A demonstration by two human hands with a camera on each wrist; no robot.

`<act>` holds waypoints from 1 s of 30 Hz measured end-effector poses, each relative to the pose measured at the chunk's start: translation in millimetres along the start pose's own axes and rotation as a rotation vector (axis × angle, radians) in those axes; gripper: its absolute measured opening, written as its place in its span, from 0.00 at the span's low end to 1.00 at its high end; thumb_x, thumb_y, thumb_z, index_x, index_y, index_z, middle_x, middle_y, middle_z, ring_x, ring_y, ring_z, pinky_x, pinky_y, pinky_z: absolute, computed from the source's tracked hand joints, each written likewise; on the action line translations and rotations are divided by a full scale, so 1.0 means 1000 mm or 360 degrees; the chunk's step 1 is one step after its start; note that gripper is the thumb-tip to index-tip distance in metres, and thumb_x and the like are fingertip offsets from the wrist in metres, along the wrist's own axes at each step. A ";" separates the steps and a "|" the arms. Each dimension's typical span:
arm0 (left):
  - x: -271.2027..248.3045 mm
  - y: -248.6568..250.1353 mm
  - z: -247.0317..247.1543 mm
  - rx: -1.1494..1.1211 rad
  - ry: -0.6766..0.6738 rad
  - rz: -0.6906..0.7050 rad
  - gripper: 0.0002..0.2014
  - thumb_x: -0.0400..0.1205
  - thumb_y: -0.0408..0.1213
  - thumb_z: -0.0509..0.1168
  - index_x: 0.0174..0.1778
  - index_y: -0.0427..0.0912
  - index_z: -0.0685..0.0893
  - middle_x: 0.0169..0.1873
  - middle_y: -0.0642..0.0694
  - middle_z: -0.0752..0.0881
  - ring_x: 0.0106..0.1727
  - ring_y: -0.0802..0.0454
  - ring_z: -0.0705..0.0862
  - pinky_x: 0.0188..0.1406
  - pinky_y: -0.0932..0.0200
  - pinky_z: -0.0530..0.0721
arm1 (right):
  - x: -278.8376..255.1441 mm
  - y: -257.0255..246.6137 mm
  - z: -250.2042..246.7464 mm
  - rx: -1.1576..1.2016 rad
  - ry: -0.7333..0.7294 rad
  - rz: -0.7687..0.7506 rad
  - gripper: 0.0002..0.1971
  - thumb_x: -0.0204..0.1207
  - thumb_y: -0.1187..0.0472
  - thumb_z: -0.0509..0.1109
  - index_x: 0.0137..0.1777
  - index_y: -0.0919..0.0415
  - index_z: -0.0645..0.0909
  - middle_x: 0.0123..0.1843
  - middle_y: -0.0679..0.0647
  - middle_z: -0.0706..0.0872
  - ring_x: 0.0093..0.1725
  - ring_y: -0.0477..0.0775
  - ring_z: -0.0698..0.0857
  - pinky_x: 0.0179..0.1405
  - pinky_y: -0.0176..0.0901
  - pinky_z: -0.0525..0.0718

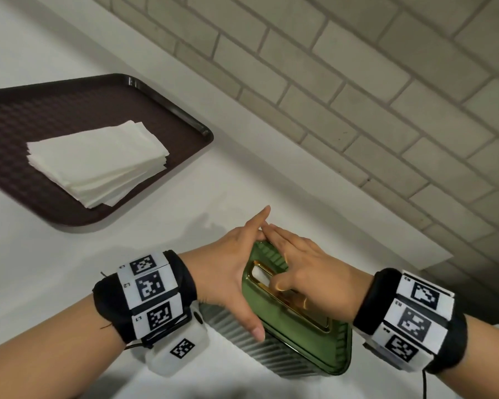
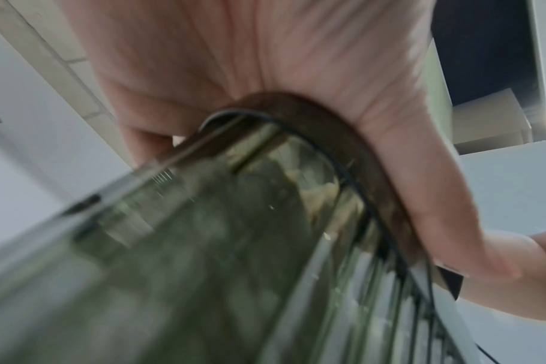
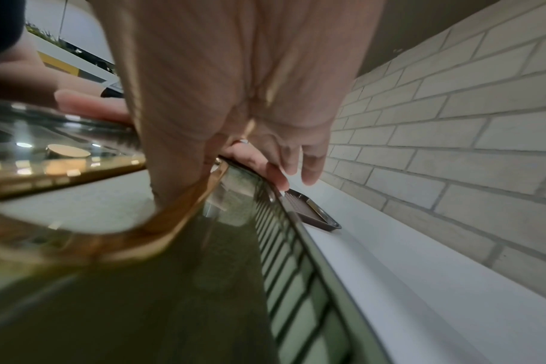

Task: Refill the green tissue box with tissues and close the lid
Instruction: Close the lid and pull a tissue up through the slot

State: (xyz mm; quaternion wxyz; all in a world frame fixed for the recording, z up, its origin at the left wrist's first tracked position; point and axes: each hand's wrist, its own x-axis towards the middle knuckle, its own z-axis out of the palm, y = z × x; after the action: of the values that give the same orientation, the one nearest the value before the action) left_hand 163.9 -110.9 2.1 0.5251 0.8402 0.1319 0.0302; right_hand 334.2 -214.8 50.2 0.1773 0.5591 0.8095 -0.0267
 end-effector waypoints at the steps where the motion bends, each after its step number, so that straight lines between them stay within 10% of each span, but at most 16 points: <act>1: 0.000 0.000 0.000 -0.0004 0.0000 0.0001 0.78 0.52 0.53 0.84 0.70 0.67 0.18 0.81 0.54 0.52 0.80 0.60 0.52 0.83 0.54 0.55 | 0.000 0.000 -0.001 0.0026 0.0000 -0.0009 0.13 0.59 0.62 0.82 0.36 0.48 0.80 0.79 0.75 0.59 0.79 0.74 0.60 0.70 0.57 0.67; 12: 0.001 -0.001 0.001 -0.0005 0.0017 0.0004 0.76 0.51 0.52 0.85 0.72 0.69 0.23 0.81 0.54 0.50 0.81 0.59 0.51 0.83 0.54 0.55 | -0.016 -0.005 0.002 -0.0294 0.0065 -0.0005 0.22 0.56 0.54 0.80 0.52 0.48 0.80 0.77 0.71 0.69 0.77 0.68 0.69 0.67 0.55 0.75; 23: 0.000 0.000 0.000 0.0007 0.0015 0.0004 0.73 0.51 0.52 0.85 0.70 0.73 0.26 0.82 0.57 0.46 0.81 0.61 0.48 0.83 0.53 0.55 | -0.007 -0.008 0.014 -0.0430 0.0150 -0.0022 0.07 0.64 0.50 0.79 0.36 0.45 0.83 0.79 0.73 0.63 0.79 0.69 0.64 0.78 0.55 0.61; 30: 0.000 0.000 0.000 0.0010 0.0020 -0.0018 0.75 0.51 0.52 0.85 0.73 0.68 0.24 0.81 0.55 0.49 0.81 0.59 0.50 0.82 0.54 0.56 | -0.013 0.001 0.011 -0.0413 0.0060 -0.0056 0.17 0.58 0.53 0.81 0.43 0.42 0.79 0.79 0.70 0.64 0.80 0.65 0.58 0.71 0.61 0.68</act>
State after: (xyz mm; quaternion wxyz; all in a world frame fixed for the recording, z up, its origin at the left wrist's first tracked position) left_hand 163.8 -110.7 2.5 0.5219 0.8408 0.1401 0.0321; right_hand 342.5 -228.5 44.0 0.2325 0.5176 0.8190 0.0856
